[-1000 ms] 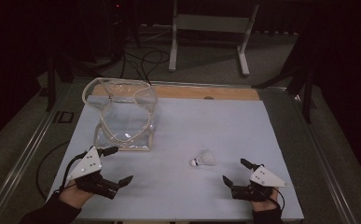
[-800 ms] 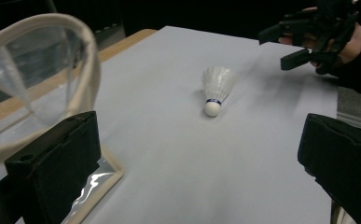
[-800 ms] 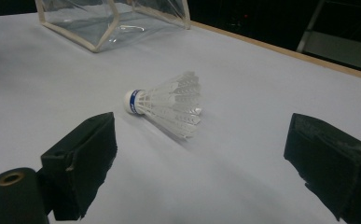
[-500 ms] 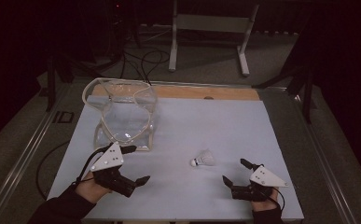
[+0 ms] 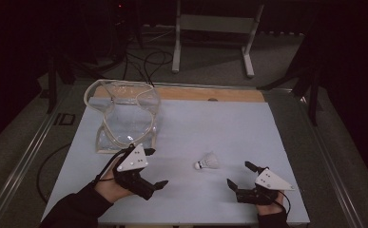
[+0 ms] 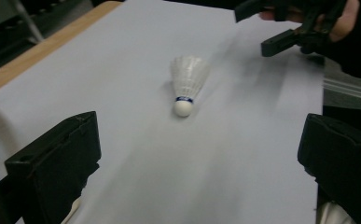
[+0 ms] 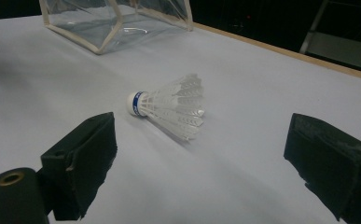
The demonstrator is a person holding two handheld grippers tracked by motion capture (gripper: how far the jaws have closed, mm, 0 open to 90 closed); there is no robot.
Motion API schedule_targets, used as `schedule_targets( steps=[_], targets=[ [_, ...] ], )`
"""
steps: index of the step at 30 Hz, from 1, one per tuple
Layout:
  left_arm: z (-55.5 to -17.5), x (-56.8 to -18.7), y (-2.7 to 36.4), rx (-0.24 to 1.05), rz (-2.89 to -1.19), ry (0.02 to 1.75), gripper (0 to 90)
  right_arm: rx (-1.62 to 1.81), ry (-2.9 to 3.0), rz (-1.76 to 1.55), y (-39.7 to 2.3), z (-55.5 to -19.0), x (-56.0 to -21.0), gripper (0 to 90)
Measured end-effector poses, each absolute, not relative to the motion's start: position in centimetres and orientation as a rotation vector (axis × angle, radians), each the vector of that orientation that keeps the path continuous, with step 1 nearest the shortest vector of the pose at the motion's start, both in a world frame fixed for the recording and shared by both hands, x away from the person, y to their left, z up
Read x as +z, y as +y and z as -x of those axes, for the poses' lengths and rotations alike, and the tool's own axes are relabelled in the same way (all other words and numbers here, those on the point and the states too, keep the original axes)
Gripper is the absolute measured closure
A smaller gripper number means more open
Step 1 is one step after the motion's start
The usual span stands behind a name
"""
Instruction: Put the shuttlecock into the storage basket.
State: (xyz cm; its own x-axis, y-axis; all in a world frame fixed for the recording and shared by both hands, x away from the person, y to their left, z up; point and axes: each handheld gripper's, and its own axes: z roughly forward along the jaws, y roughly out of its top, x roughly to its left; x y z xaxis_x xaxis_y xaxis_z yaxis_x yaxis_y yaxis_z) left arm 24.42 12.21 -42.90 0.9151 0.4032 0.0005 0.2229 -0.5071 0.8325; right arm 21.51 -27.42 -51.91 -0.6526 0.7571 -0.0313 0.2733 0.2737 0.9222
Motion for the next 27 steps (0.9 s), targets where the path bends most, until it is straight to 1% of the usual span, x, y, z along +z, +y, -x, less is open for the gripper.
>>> schedule_targets(
  steps=[15,27],
  targets=[
    [-25.9,-43.7,8.2,0.180,-2.171,0.348,0.0,1.387,2.080,-0.905,-27.3,-21.4,-51.8,9.1],
    [-27.6,-44.5,5.5,0.145,-2.230,0.331,0.0,1.404,2.063,-0.871,-27.2,-21.3,-51.7,9.0]
  ],
)
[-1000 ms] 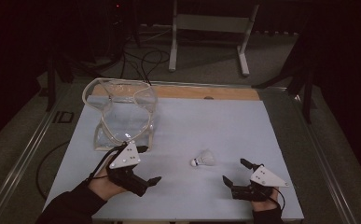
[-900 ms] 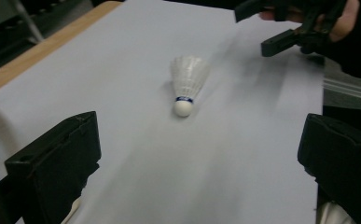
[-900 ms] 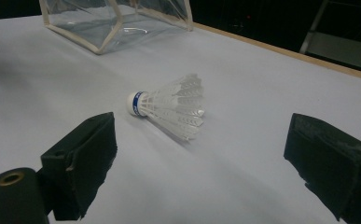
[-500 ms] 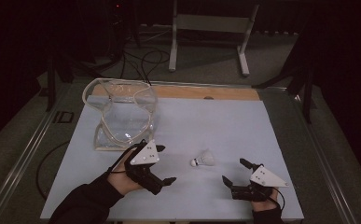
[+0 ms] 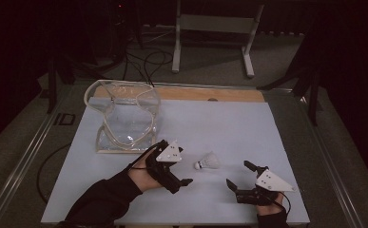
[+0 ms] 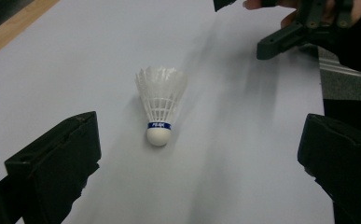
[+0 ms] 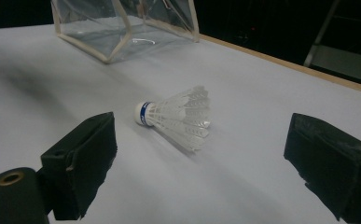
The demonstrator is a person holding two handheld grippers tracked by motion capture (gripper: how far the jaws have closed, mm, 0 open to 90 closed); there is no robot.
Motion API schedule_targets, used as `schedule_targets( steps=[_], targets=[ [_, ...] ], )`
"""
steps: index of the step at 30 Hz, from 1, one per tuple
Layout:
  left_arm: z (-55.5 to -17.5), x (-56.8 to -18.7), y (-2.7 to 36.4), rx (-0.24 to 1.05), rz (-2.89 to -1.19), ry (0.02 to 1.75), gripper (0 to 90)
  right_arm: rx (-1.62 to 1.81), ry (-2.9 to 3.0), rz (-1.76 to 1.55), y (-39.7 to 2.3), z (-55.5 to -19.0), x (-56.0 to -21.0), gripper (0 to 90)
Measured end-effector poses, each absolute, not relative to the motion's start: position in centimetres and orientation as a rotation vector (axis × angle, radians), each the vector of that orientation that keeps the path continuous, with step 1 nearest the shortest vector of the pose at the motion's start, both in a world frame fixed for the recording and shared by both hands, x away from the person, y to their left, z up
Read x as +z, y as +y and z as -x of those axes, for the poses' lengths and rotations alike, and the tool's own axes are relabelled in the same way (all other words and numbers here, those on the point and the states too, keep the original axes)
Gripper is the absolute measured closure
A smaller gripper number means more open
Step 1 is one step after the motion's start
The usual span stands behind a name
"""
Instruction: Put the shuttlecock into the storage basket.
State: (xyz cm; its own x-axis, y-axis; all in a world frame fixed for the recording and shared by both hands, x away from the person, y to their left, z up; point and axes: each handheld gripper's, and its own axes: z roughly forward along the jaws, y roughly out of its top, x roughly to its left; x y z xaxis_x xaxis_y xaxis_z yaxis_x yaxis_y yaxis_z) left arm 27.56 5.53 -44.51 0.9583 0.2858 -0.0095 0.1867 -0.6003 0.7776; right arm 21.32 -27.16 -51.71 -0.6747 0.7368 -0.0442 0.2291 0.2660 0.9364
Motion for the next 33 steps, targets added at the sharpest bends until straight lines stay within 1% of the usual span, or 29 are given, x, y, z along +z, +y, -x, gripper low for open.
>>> schedule_targets(
  steps=[5,16,23,29,33],
  targets=[
    [-28.3,-45.1,4.5,0.128,-2.259,0.332,0.0,1.408,2.064,-0.832,-26.9,-21.2,-51.6,9.0],
    [-29.8,-46.6,3.0,0.080,-2.329,0.333,0.0,1.406,2.076,-0.877,-27.1,-21.4,-51.6,9.0],
    [-30.6,-47.9,2.0,0.045,-2.409,0.327,0.2,1.407,2.079,-0.882,-27.2,-21.4,-51.6,9.1],
    [-31.1,-49.2,1.4,0.023,-2.458,0.346,1.5,1.403,2.082,-0.884,-27.1,-21.4,-51.6,9.0],
    [-31.3,-49.6,1.2,0.013,-2.467,0.336,5.9,1.403,2.084,-0.887,-27.1,-21.4,-51.7,9.1]
  ],
)
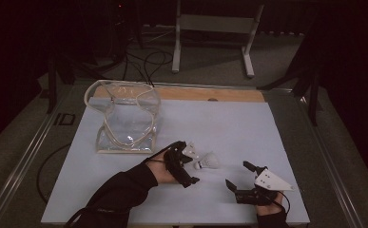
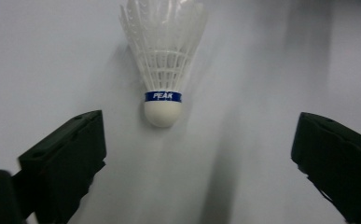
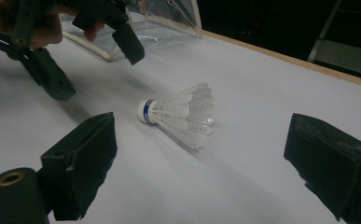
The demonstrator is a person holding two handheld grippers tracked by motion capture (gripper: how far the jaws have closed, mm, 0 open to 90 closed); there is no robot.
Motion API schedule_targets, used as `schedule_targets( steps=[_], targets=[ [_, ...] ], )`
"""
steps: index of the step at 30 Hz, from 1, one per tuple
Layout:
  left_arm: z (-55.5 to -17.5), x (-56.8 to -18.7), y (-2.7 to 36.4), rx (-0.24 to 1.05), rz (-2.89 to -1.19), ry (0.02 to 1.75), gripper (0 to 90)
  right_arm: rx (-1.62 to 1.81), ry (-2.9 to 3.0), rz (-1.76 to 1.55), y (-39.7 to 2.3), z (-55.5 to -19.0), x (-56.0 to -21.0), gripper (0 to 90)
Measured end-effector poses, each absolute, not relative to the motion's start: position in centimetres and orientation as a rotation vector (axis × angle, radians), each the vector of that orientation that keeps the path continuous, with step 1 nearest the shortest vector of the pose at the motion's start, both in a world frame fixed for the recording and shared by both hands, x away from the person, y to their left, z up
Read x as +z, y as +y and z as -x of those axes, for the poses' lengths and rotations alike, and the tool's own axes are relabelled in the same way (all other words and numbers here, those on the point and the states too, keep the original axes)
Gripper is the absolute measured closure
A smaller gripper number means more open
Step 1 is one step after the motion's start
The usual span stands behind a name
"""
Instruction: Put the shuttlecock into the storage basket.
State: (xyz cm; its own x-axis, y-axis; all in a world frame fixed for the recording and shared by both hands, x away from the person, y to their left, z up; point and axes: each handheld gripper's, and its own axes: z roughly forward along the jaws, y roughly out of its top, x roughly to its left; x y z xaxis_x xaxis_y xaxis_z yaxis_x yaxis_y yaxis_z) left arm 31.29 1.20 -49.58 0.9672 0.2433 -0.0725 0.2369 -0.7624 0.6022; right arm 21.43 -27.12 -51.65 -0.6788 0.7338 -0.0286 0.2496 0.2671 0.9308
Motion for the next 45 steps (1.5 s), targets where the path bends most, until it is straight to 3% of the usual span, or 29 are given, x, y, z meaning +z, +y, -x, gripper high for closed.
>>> schedule_targets(
  steps=[25,45],
  targets=[
    [-32.7,-51.2,-1.5,0.024,-2.588,0.371,44.7,1.409,2.095,-0.890,-27.1,-21.5,-51.7,9.0],
    [-33.5,-51.8,-2.7,0.027,-2.675,0.379,65.1,1.411,2.098,-0.903,-27.1,-21.6,-51.7,9.1]
  ],
)
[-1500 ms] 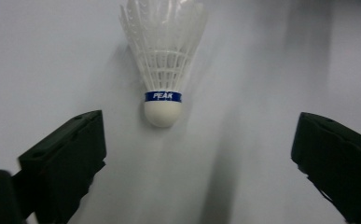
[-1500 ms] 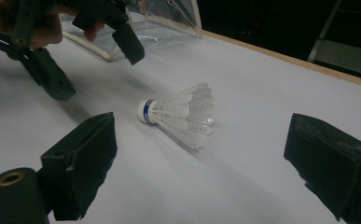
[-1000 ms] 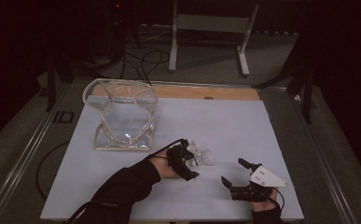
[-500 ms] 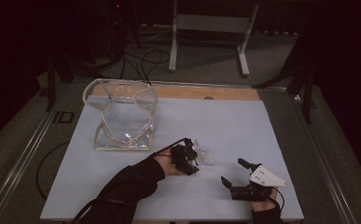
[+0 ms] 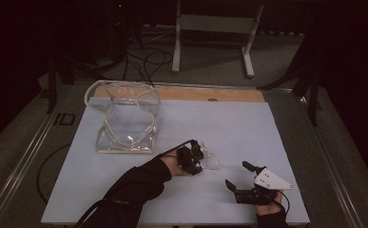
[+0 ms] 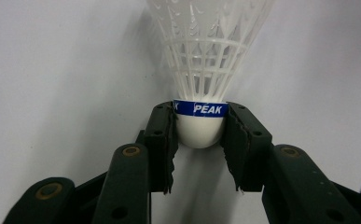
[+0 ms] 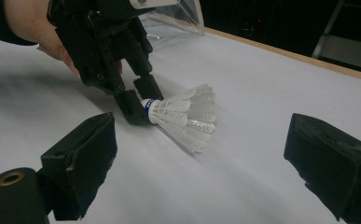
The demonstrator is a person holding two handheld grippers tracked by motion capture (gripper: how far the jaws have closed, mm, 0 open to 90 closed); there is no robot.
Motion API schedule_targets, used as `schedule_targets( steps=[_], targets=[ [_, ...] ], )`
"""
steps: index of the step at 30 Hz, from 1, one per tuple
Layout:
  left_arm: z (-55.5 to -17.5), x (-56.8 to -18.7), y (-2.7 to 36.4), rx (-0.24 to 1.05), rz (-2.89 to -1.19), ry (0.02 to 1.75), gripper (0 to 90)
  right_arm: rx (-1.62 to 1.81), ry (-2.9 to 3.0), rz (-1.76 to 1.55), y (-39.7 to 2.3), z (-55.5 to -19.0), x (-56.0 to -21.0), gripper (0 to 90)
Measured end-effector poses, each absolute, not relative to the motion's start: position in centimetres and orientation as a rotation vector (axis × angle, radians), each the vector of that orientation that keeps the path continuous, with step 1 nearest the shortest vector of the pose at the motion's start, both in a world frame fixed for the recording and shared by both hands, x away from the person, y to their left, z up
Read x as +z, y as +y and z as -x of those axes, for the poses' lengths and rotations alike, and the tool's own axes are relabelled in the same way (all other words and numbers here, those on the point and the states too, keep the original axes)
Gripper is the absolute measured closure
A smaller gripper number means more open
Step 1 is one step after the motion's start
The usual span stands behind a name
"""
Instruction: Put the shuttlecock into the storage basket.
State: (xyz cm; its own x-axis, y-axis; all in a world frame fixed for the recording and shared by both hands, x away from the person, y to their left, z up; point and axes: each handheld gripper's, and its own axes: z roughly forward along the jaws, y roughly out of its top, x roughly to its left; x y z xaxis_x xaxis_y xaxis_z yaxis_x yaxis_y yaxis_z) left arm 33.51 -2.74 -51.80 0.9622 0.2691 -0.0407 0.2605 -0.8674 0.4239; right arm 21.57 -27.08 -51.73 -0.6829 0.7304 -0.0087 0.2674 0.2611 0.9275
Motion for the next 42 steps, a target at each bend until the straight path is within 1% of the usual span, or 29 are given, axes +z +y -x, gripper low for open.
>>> schedule_targets(
  steps=[4,11,14,18,25,31,33,36,42],
  targets=[
    [-33.5,-51.7,-2.8,0.031,-2.686,0.375,66.4,1.409,2.101,-0.902,-27.1,-21.6,-51.7,9.1],
    [-33.2,-51.3,-2.9,-0.007,-2.702,0.362,66.7,1.410,2.098,-0.904,-27.1,-21.6,-51.7,9.1],
    [-33.2,-50.7,-2.7,-0.009,-2.696,0.356,66.7,1.411,2.097,-0.903,-27.1,-21.6,-51.7,9.1],
    [-33.0,-49.9,-2.5,0.020,-2.685,0.360,66.9,1.410,2.094,-0.902,-27.1,-21.6,-51.7,9.1],
    [-32.8,-48.5,-1.9,0.003,-2.686,0.351,66.9,1.410,2.095,-0.903,-27.1,-21.6,-51.7,9.1],
    [-32.5,-47.4,-1.2,0.016,-2.697,0.350,66.9,1.410,2.092,-0.903,-27.1,-21.6,-51.7,9.1],
    [-32.5,-47.1,-1.0,0.015,-2.698,0.347,66.9,1.411,2.092,-0.903,-27.1,-21.6,-51.7,9.1],
    [-32.3,-46.3,-0.3,-0.026,-2.684,0.332,66.9,1.410,2.093,-0.899,-27.1,-21.6,-51.8,9.1],
    [-32.1,-45.3,0.5,-0.026,-2.698,0.322,66.9,1.419,2.097,-0.889,-27.0,-21.6,-51.8,9.1]
  ],
)
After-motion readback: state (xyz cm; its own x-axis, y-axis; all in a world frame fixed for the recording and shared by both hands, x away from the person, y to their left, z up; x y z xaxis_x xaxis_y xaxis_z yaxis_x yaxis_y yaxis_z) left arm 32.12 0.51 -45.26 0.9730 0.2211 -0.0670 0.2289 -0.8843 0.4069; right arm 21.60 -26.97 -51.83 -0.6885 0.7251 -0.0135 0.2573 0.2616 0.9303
